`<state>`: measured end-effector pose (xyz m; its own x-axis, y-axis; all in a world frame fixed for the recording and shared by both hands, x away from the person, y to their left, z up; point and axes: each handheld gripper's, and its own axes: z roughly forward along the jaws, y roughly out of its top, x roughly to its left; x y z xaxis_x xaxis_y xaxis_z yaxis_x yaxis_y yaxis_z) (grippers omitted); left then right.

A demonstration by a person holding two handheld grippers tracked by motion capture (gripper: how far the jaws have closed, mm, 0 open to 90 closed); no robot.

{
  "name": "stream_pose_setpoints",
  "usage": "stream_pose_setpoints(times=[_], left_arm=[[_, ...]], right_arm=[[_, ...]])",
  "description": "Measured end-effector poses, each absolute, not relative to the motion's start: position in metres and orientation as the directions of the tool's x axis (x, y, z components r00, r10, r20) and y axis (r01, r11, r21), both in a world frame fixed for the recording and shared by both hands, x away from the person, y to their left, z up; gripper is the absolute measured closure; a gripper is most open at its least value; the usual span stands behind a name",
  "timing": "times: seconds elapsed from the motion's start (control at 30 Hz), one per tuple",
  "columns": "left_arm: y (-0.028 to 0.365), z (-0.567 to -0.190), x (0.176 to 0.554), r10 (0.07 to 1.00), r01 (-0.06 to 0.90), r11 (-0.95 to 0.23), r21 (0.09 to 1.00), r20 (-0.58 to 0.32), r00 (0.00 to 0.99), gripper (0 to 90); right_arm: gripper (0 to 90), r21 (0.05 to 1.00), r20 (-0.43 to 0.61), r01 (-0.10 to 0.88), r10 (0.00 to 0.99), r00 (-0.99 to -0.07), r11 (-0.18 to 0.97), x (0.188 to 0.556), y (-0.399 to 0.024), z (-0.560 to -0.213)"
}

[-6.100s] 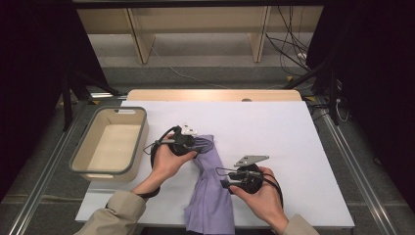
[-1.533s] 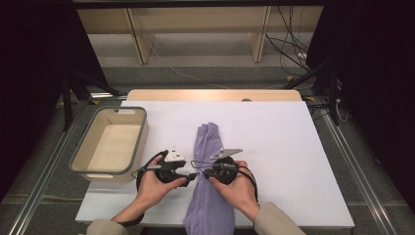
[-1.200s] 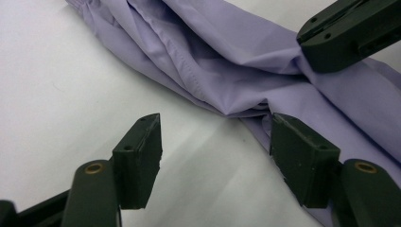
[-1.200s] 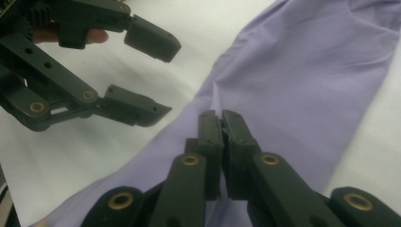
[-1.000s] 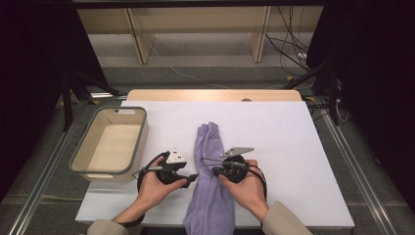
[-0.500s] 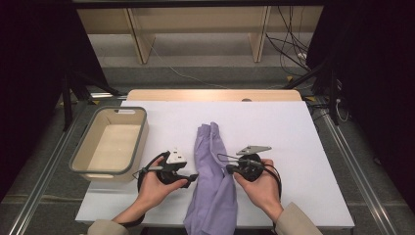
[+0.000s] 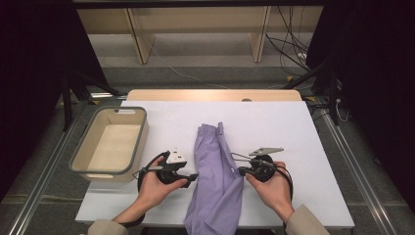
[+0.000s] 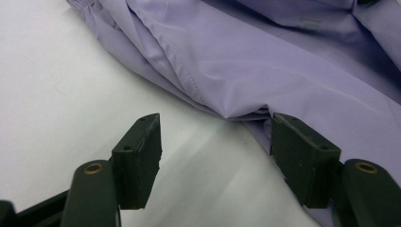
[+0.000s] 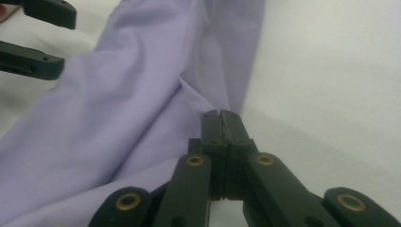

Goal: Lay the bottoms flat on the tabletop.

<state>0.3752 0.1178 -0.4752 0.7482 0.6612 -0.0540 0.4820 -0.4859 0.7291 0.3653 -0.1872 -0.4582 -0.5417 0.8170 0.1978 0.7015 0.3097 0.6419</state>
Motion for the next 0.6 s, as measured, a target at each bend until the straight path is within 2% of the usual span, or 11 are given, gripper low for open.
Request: stream_pose_setpoints(times=[0.6], left_arm=[[0.118, -0.474, 0.375, 0.665, 0.481, -0.476, 0.736, -0.056, 0.745, 34.6]], right_arm=[[86.4, 0.617, 0.175, 0.727, 0.847, -0.502, 0.303, 0.368, -0.202, -0.464]])
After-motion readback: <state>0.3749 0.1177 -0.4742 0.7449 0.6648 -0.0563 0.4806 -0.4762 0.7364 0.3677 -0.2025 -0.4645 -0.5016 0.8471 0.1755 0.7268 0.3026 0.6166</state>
